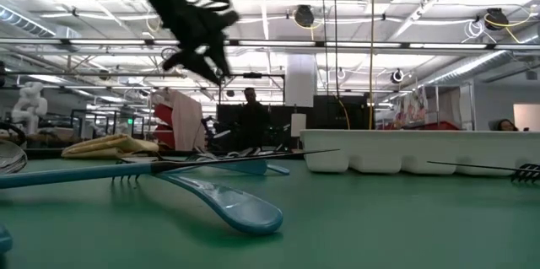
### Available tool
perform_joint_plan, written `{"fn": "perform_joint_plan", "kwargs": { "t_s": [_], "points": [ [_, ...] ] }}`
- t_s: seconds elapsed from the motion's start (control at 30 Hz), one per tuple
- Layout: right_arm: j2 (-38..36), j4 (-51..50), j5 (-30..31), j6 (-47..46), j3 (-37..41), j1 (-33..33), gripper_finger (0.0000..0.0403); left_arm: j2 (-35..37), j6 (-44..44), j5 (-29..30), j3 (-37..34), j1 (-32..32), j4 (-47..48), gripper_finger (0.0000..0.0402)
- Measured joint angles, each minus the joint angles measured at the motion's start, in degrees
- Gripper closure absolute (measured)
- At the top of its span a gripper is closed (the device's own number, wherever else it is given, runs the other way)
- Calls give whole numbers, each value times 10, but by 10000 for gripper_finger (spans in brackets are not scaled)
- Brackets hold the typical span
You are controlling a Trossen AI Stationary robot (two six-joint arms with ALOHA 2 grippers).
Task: Sort silverware
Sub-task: Put the blue table knife into the silverware tray with the other blue table knife
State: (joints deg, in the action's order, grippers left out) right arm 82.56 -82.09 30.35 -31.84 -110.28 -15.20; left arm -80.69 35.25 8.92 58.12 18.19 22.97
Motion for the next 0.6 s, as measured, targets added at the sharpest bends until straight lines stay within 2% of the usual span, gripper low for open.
{"fn": "perform_joint_plan", "kwargs": {
  "t_s": [0.17, 0.43, 0.6],
  "points": [
    [-39, -66, 19, 0, 0, -1, 188, -115, -35, -36, 113, 21, 11, 256],
    [-83, -78, 30, 24, 0, -1, 188, -281, -106, -42, 299, 33, 202, 256],
    [-93, -79, 28, 30, 0, 0, 188, -335, -116, -38, 363, 28, 242, 256]
  ]
}}
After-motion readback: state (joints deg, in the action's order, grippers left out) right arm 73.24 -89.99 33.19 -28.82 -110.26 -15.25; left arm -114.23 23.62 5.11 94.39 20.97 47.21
